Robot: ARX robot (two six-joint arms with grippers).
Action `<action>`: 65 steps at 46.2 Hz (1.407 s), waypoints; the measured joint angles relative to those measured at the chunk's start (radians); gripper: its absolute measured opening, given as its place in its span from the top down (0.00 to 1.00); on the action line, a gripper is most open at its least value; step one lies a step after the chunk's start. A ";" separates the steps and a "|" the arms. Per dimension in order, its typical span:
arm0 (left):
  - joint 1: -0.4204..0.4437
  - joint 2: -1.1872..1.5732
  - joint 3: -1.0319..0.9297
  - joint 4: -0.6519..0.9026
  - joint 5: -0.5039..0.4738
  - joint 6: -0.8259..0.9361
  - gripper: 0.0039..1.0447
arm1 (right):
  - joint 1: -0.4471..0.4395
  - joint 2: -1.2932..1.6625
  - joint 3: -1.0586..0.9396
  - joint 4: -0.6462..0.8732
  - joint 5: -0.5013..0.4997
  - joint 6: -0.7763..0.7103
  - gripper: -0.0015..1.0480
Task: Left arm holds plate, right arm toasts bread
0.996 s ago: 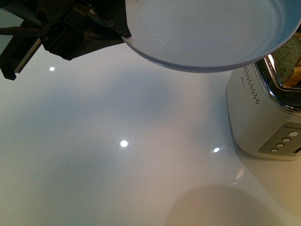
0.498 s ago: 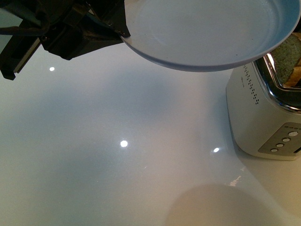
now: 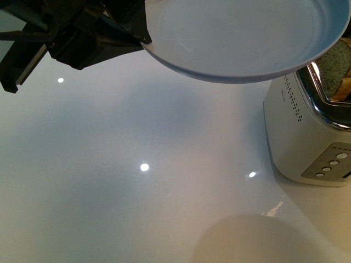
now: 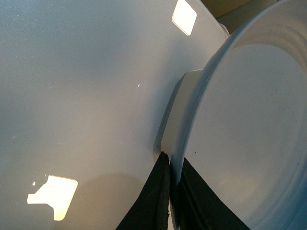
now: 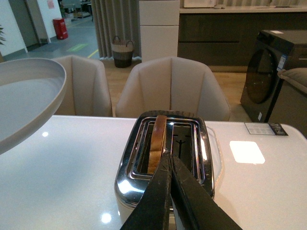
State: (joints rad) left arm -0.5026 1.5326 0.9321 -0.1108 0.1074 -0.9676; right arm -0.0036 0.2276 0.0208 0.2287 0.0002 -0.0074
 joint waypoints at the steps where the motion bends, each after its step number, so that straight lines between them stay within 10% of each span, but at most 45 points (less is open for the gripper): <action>1: 0.000 0.000 0.000 0.000 0.000 0.000 0.97 | 0.000 -0.006 0.000 -0.005 0.000 0.000 0.98; 29: 0.000 -0.002 0.000 0.000 0.000 0.000 0.97 | 0.002 -0.220 0.000 -0.227 0.000 0.000 0.97; 52: 0.000 -0.002 0.000 0.000 0.000 0.000 0.97 | 0.002 -0.221 0.000 -0.227 0.000 0.000 0.13; 65: -0.014 -0.002 0.036 -0.100 -0.218 0.216 0.97 | 0.002 -0.222 0.000 -0.227 0.000 0.001 0.09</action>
State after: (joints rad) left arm -0.5163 1.5311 0.9684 -0.2104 -0.1104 -0.7513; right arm -0.0017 0.0055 0.0212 0.0013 0.0006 -0.0067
